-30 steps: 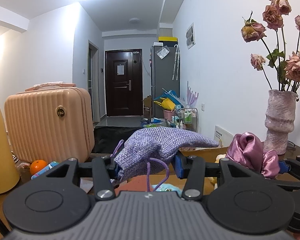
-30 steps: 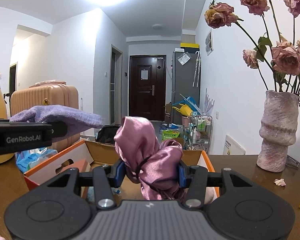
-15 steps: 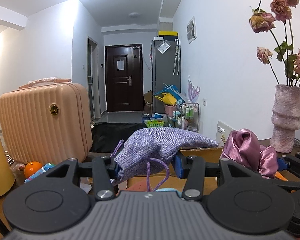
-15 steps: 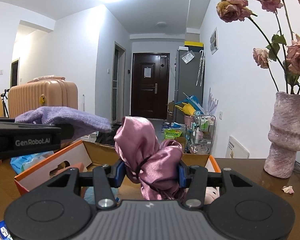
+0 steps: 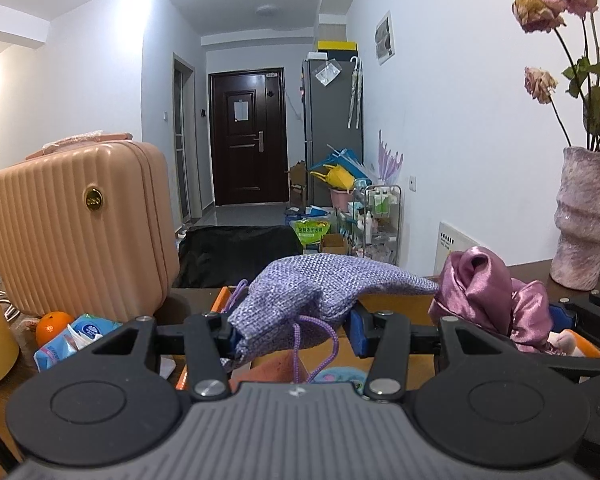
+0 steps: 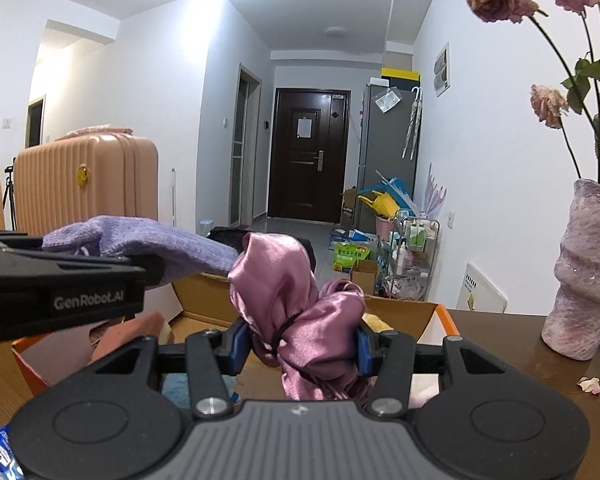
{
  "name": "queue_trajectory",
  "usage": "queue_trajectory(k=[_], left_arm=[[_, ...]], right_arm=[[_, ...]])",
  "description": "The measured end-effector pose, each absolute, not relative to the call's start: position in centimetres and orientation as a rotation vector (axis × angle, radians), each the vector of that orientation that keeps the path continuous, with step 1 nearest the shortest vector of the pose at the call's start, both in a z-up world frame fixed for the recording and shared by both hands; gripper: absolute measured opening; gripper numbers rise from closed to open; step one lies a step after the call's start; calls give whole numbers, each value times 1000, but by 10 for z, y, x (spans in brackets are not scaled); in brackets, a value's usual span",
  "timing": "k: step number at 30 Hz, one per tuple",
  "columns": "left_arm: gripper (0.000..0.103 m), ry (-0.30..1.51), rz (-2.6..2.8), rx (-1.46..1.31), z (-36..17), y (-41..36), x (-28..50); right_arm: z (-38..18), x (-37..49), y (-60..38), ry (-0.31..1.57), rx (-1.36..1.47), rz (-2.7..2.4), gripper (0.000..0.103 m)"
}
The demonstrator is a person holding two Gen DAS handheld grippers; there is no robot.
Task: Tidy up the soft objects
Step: 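Lower the lavender pouch and pink bow over the box with both grippers, then open both grippers to drop the pouch and bow into the box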
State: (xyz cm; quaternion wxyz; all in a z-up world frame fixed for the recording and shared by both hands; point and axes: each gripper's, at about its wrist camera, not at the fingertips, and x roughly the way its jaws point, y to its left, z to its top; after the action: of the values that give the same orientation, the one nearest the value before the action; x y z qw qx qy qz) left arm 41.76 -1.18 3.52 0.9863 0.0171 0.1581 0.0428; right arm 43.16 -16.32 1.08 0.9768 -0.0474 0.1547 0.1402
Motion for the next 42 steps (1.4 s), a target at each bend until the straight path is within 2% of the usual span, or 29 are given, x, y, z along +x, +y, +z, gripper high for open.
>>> queue_trajectory(k=[21,26,29,32,34,35,38,40,42], left_arm=[[50,365,98,33,15,-9,433],[51,373,92,20,13,-5,435],[58,370,92,19,15,-5,436],[72,351,98,13,16,-2,435],[80,336,101,8,16,-3,431],[81,328,104,8,16,-3,430],[90,313,110,6,17,-4,427],[101,303,123,3,18,-5,425],[103,290,132,-6,19,-4,422]], right_arm=[[0,451,-146,402,-136,278,49],[2,454,-143,410,-149,278,53],[2,456,-143,410,-145,282,56],[2,457,-143,409,-143,285,59],[1,457,-143,404,-139,287,64],[1,457,-144,399,-136,290,66],[2,454,-146,373,-124,291,81],[3,451,-146,355,-123,288,90],[3,450,-147,339,-127,280,97]])
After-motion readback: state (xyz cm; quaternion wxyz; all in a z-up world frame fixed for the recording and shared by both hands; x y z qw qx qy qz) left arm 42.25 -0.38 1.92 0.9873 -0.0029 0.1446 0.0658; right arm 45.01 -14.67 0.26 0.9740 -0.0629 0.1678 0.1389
